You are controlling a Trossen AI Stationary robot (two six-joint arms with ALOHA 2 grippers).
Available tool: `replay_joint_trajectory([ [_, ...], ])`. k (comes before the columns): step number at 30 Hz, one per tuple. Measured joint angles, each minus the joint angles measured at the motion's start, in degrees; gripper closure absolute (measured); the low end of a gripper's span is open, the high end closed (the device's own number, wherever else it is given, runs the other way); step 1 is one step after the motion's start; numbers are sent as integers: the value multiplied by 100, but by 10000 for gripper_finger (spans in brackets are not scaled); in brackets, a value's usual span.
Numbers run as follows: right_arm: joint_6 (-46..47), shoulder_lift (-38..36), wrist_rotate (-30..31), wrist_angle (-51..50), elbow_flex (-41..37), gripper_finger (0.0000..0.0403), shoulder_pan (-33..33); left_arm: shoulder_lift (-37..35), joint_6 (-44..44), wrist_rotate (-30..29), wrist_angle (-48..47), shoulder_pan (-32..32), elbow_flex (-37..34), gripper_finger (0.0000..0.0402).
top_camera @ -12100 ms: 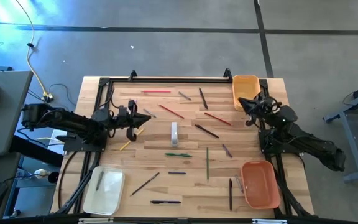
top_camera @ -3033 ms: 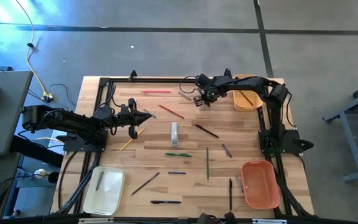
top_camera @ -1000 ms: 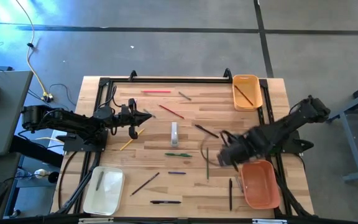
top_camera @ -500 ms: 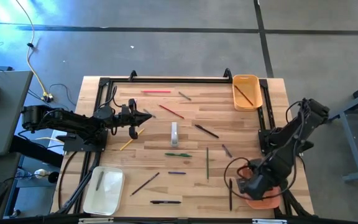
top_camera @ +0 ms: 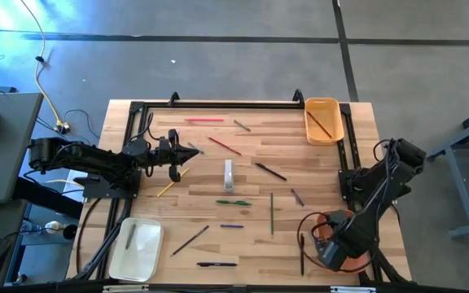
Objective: Sort crayons/erasers/pens/pencils in bins
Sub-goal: Put the black pen into the orange bin
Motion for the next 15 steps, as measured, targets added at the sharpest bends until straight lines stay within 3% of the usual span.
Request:
replay_joint_trajectory([
  [15,-548,643,258,318,0,380,64,0,-4,2,2,0,0,401],
])
